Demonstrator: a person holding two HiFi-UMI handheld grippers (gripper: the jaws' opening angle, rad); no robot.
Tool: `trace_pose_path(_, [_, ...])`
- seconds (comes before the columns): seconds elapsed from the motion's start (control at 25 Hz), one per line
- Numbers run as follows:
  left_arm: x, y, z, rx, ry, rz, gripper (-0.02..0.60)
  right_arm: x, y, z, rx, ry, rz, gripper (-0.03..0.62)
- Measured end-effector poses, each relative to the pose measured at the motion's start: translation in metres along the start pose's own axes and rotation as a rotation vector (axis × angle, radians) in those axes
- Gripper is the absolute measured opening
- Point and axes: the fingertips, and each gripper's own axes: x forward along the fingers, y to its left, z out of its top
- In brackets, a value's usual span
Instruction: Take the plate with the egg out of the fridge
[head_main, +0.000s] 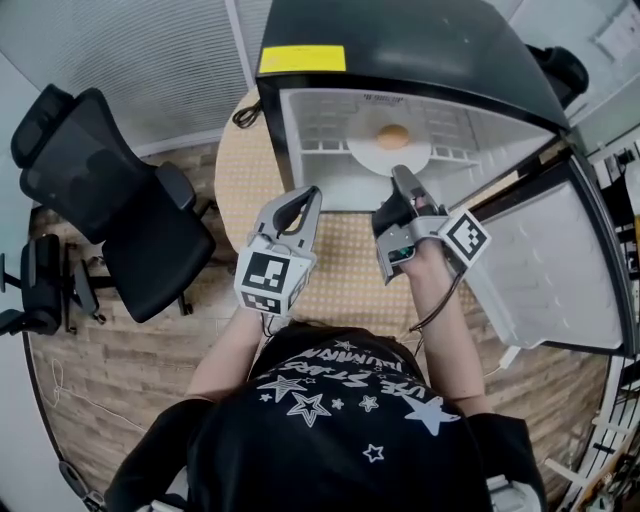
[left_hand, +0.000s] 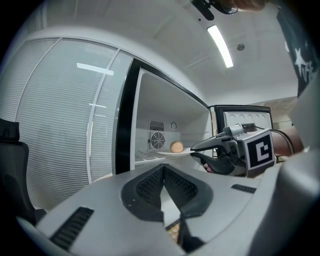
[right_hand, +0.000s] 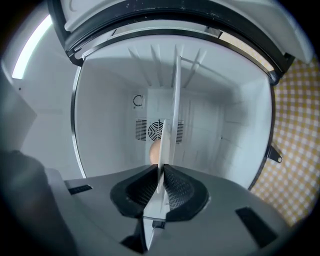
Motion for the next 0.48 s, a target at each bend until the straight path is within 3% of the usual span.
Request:
trace_pose_path(0.2, [0.0, -0.003, 0.0, 0.008, 0.003, -0.026, 0.008, -0.001, 0.004, 0.0, -0.056, -0.009, 0.017, 0.053])
trace_pose_path(0.32, [-0.004, -0.005, 0.001, 0.015, -0.001, -0.044, 0.008, 0.003, 0.005, 0.001, -0.074, -0.016, 0.015, 0.12])
trace_pose_path(0.48, [-0.01, -0.003, 0.002, 0.017, -0.009, -0.062, 0.008, 0.01, -0.004, 0.004, -0.072, -0.036, -0.024, 0.084])
